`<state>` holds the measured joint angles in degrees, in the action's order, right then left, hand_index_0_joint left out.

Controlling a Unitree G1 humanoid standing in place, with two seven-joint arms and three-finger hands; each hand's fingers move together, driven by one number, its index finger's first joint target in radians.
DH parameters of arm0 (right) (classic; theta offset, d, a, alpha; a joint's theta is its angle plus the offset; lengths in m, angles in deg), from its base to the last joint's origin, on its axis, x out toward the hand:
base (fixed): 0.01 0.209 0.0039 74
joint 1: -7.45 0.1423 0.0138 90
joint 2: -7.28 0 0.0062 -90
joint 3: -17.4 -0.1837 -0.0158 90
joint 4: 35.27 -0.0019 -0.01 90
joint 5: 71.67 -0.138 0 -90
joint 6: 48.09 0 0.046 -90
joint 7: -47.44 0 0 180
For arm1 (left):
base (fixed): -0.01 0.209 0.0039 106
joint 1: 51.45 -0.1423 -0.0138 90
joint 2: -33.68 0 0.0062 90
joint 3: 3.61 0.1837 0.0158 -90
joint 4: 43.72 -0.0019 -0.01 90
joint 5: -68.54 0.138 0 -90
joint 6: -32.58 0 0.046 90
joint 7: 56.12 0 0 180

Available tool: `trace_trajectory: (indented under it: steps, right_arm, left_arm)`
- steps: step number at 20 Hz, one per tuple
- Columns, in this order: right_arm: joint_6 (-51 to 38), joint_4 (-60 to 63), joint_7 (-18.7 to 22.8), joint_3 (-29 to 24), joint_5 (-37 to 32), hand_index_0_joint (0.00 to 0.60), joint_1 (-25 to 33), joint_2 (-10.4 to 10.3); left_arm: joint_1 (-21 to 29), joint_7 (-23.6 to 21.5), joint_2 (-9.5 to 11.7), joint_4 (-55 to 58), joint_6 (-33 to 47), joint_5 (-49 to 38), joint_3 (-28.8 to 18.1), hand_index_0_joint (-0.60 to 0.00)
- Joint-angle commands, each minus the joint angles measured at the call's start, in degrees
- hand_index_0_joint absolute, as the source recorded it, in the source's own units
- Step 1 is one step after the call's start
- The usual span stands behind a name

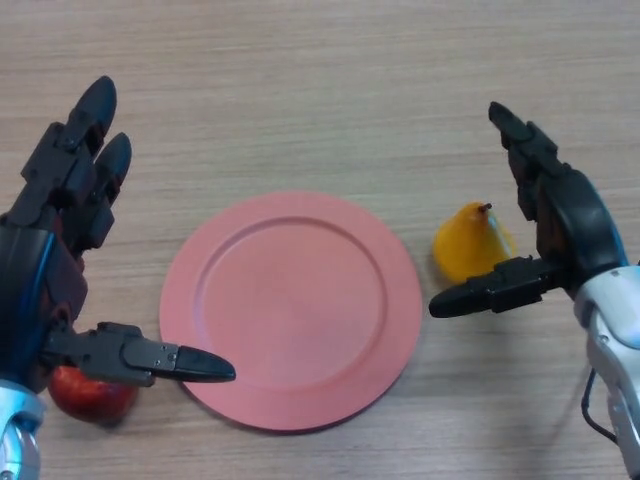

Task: Pick up the yellow pear and place it on the plate

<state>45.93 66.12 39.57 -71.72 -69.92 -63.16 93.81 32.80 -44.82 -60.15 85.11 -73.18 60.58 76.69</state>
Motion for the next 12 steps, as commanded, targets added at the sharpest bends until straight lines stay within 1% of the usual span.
trace_trajectory:
  steps: [1, 2, 6, 9, 11, 12]
  right_arm:
    - [-11.89, 2.38, 1.91, -1.49, 1.60, 0.000, 5.60, 1.02]
    - [-12.69, 5.04, 1.23, -2.05, 1.08, 0.000, 6.77, 1.17]
    - [-18.31, 16.82, 1.81, -2.70, 1.36, 0.000, 11.35, 1.97]
    - [-21.16, 23.79, 2.54, -2.37, 2.35, 0.000, 13.49, 1.99]
    - [-22.46, 27.81, 3.36, -1.91, 3.45, 0.000, 14.86, 1.61]
    - [-22.67, 28.30, 3.45, -1.84, 3.67, 0.100, 15.01, 1.57]
  left_arm:
    - [1.87, -2.47, 1.19, 1.77, 10.11, -0.77, -2.08, 0.000]
    - [2.11, -2.55, 1.24, 1.38, 10.32, -0.31, -1.57, 0.000]
    - [2.41, -2.85, 1.28, 0.24, 10.57, -0.59, -1.20, 0.000]
    - [2.17, -2.92, 1.31, -0.30, 11.35, -0.30, -1.53, 0.000]
    - [2.07, -2.77, 1.44, -0.43, 11.46, -0.74, -2.13, 0.000]
    - [2.06, -2.78, 1.45, -0.49, 11.52, -0.73, -2.21, 0.000]
